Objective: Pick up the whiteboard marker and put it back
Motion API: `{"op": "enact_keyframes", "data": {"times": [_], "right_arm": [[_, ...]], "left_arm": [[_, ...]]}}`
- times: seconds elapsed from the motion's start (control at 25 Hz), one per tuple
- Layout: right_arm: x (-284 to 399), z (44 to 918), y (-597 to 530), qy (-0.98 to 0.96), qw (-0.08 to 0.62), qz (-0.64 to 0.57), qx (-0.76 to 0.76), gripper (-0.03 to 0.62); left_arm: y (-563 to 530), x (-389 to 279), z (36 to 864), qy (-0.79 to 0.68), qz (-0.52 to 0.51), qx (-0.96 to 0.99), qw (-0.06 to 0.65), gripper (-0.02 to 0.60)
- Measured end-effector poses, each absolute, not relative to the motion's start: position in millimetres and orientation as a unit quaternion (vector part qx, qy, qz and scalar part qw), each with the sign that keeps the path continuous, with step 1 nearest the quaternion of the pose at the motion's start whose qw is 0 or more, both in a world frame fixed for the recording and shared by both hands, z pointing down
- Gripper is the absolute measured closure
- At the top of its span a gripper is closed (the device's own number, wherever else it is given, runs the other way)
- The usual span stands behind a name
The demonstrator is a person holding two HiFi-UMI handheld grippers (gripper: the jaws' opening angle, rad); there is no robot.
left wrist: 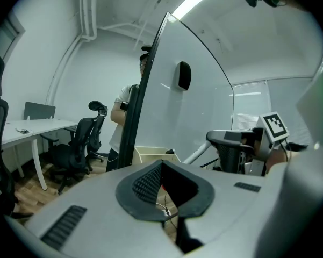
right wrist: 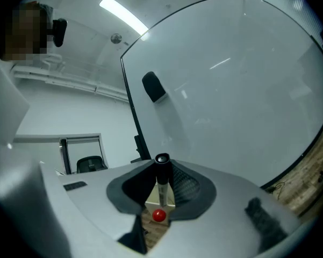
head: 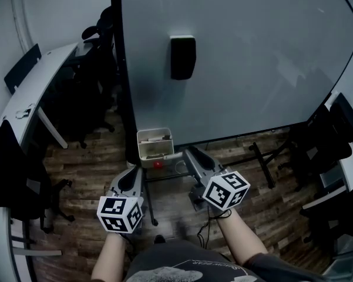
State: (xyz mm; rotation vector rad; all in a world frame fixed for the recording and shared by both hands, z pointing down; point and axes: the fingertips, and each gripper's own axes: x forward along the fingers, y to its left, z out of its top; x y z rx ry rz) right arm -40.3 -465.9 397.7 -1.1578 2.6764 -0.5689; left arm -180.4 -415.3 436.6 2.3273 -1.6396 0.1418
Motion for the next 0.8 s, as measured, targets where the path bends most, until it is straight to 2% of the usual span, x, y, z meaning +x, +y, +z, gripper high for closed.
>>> {"op": "enact_keyframes", "data": {"times": [0.24, 0.68, 0.8], "right_arm": [[-42.9, 409.1, -484.7, 0.885, 0.099, -0.217, -0.399, 0.513], [-67.2, 451.6, -499.1, 0.892, 0.026, -0.197, -0.405, 0.513], [-68.8, 453.4, -500.5, 0.891, 0.037, -0.201, -0.404, 0.513]], "left_arm": [[-427.4, -189.6, 437.5, -0.57, 0.047, 0.807, 0.146, 0.568], [-435.9, -190.5, 446.9, -0.56, 0.065, 0.813, 0.145, 0.568], [-435.4, -189.6, 447.3, -0.561, 0.062, 0.812, 0.15, 0.568]]}}
